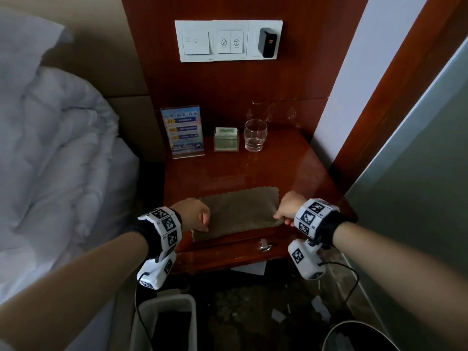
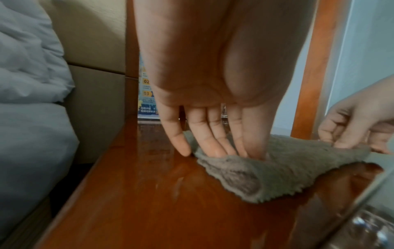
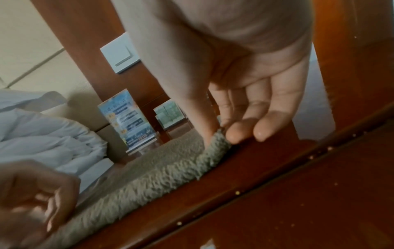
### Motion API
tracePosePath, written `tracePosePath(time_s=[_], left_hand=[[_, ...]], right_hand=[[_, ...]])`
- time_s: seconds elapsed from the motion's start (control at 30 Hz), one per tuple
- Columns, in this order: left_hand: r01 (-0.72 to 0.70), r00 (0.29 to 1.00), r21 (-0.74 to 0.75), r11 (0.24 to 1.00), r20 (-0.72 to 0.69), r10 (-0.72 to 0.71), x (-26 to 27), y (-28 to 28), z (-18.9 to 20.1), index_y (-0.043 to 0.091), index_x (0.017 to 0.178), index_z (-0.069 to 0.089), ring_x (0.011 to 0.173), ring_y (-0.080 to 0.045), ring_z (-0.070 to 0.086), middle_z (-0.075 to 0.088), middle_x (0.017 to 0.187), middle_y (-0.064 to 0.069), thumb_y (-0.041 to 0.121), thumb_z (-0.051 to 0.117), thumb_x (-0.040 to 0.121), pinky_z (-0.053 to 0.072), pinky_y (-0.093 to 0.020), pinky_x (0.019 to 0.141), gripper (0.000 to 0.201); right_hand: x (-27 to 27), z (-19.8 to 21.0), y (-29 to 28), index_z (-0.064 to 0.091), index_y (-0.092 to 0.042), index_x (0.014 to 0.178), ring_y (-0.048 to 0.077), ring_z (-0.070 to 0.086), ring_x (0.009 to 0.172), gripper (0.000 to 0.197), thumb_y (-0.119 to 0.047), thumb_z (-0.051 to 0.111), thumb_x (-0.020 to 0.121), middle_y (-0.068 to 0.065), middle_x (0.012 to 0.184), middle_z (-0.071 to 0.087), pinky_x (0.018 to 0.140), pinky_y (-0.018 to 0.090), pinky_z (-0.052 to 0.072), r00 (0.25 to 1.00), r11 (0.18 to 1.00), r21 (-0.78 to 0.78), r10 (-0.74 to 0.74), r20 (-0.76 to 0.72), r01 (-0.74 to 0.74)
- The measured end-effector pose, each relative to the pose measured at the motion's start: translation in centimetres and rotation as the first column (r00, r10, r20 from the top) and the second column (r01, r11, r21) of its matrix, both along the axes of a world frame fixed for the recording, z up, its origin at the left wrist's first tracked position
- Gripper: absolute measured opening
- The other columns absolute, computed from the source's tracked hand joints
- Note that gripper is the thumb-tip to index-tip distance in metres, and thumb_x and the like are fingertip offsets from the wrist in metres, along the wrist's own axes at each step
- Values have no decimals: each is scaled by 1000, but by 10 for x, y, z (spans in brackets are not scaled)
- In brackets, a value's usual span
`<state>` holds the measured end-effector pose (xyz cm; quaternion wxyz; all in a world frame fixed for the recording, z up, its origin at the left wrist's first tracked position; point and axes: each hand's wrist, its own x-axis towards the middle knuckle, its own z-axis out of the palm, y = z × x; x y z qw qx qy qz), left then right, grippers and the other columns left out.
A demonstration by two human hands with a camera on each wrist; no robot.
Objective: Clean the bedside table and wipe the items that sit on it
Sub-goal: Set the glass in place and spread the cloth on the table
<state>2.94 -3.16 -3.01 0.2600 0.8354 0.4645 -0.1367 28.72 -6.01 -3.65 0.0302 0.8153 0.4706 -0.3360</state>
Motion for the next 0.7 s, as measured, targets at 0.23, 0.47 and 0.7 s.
tracePosePath(time_s=[0.23,0.47,0.7], left_hand=[[1,1000,29,1000,15,-1,-7,-15,-3,11,95,67,90,-16,61,67,95,-2,25,71,80,49,-34,87,20],[3,999,59,998,32,-5,-8,-33,-4,11,99,66,92,-15,58,63,94,1,24,68,82,45,-29,85,21],[-220,963,120,968,183,197,-33,-40,3,16,96,66,90,-10,60,66,97,3,25,61,87,46,-23,84,14]], right_hand=[[3,0,-7,61,0,100,25,68,67,24,-9,69,80,16,87,64,54,29,59,989,1000,5,-22,-146,23],[7,-1,-28,62,5,87,26,62,63,9,2,63,78,19,76,63,57,29,50,967,996,52,-62,-246,77],[-12,21,-33,53,-12,70,20,57,64,26,12,58,79,10,78,57,50,26,47,788,882,299,-121,-604,364]])
